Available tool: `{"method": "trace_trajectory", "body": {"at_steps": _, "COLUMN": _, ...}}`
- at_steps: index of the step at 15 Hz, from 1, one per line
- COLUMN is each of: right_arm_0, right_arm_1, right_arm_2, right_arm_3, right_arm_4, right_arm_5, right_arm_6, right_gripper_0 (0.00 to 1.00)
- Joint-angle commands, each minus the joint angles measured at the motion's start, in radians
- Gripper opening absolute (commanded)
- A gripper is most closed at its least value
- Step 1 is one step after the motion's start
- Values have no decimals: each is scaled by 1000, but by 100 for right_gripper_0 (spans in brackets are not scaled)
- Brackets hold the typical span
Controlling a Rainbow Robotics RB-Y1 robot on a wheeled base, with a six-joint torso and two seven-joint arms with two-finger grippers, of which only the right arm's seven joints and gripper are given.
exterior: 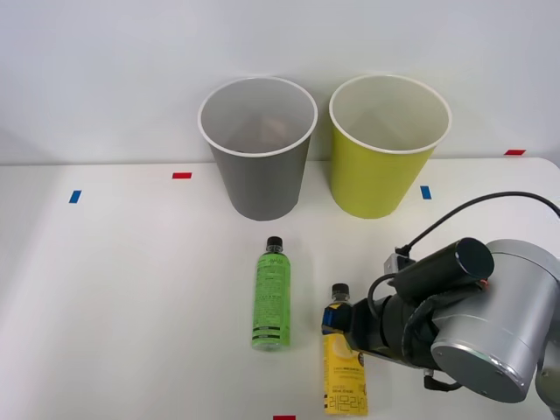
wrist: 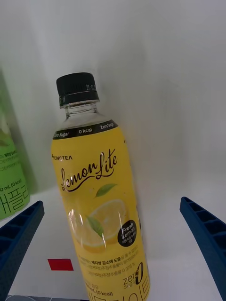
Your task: Put cans in the gray bin, plastic bottles in the light green bin
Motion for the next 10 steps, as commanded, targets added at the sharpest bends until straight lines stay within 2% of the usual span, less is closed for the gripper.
{"method": "trace_trajectory", "body": {"at_steps": 1, "right_arm_0": -9, "right_arm_1": 16, "right_arm_2": 0, "right_arm_3": 34, "right_arm_4": -2, "right_arm_5": 0, "right_arm_6": 24, "right_gripper_0": 100}}
{"method": "trace_trajectory", "body": {"at_steps": 10, "right_arm_0": -30, "right_arm_1": 99, "right_arm_2": 0, "right_arm_3": 128, "right_arm_4": 56, "right_arm_5": -1, "right_arm_6": 101, "right_gripper_0": 100}}
